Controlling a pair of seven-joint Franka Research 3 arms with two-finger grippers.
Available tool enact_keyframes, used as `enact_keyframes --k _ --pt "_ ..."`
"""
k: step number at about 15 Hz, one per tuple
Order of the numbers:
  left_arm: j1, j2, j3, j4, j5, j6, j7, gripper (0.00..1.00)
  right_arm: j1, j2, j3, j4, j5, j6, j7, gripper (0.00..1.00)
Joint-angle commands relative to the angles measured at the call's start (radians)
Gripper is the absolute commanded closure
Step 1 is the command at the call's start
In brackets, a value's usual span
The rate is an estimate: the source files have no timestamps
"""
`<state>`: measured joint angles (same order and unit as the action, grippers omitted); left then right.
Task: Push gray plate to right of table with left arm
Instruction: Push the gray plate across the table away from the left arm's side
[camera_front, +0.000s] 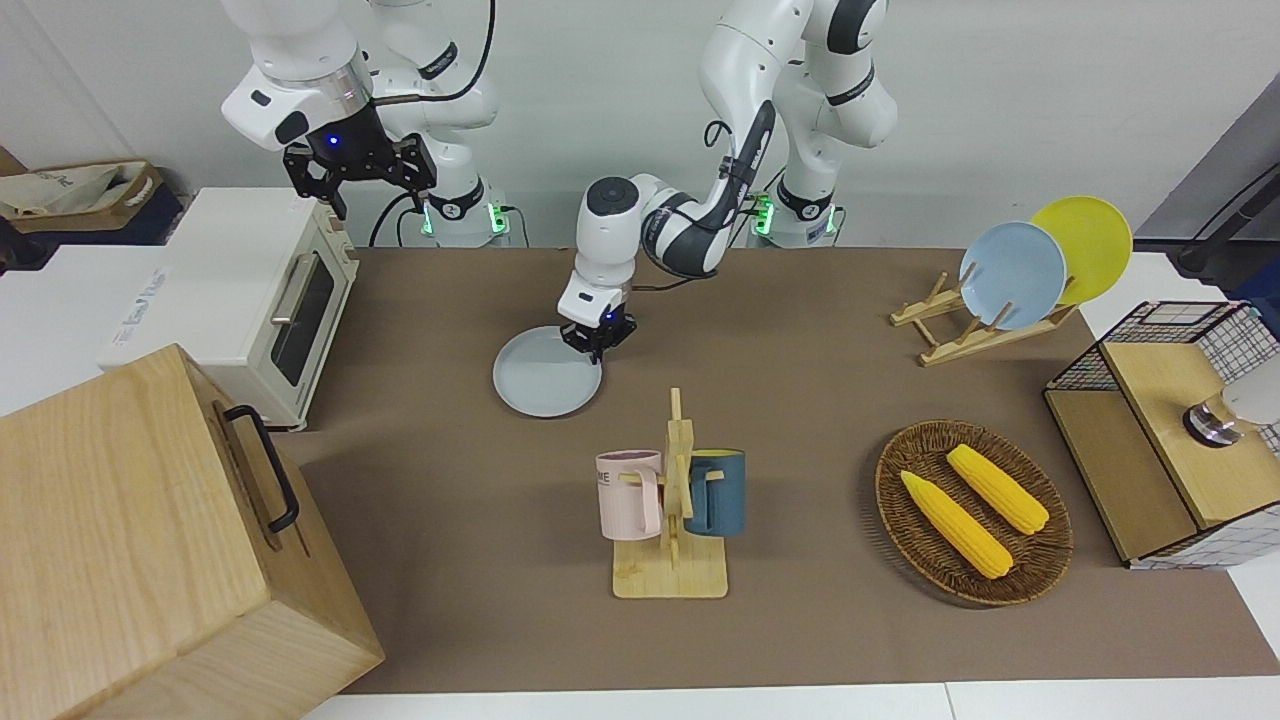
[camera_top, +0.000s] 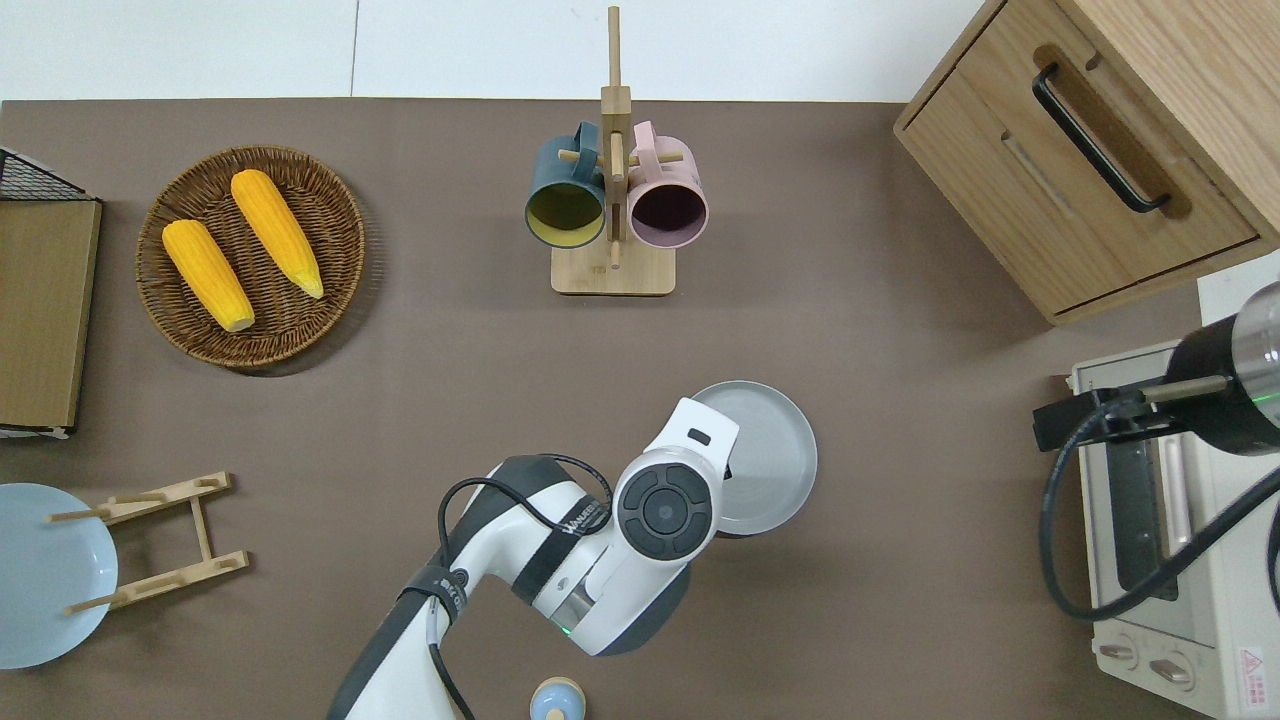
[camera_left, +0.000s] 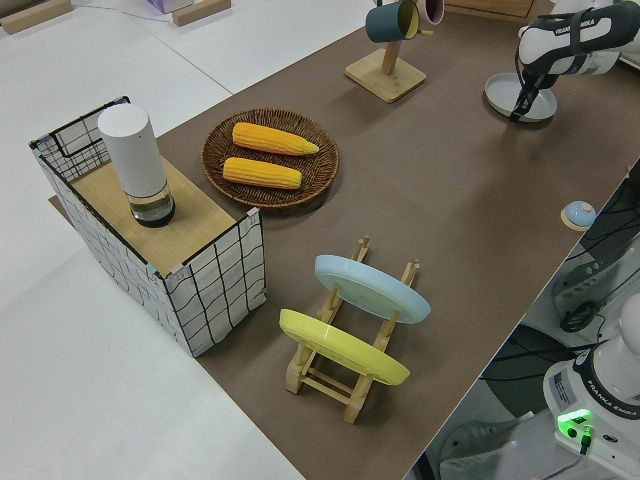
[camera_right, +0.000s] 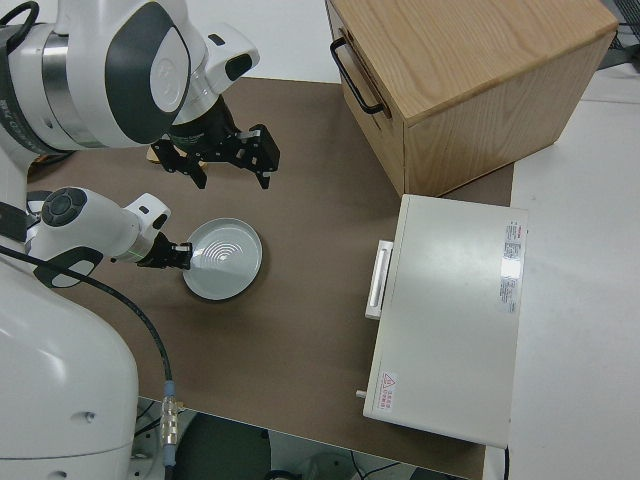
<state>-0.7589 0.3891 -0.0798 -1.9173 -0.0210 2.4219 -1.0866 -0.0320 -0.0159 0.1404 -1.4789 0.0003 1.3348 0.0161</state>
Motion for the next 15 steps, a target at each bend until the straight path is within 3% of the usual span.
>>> enact_keyframes --k 1,10,15 --pt "-0.039 0.063 0.002 0.072 0.006 -0.032 -0.036 1.00 -0.019 -0.002 0.016 0.009 0.004 -0.016 0.013 0.017" --pt "-0.069 0.140 0.000 0.208 0.009 -0.072 -0.101 1.00 -0.020 -0.002 0.016 0.009 0.004 -0.016 0.012 0.017" --pt "-0.069 0.142 0.000 0.208 0.012 -0.072 -0.101 1.00 -0.020 -0.002 0.016 0.009 0.004 -0.016 0.013 0.017"
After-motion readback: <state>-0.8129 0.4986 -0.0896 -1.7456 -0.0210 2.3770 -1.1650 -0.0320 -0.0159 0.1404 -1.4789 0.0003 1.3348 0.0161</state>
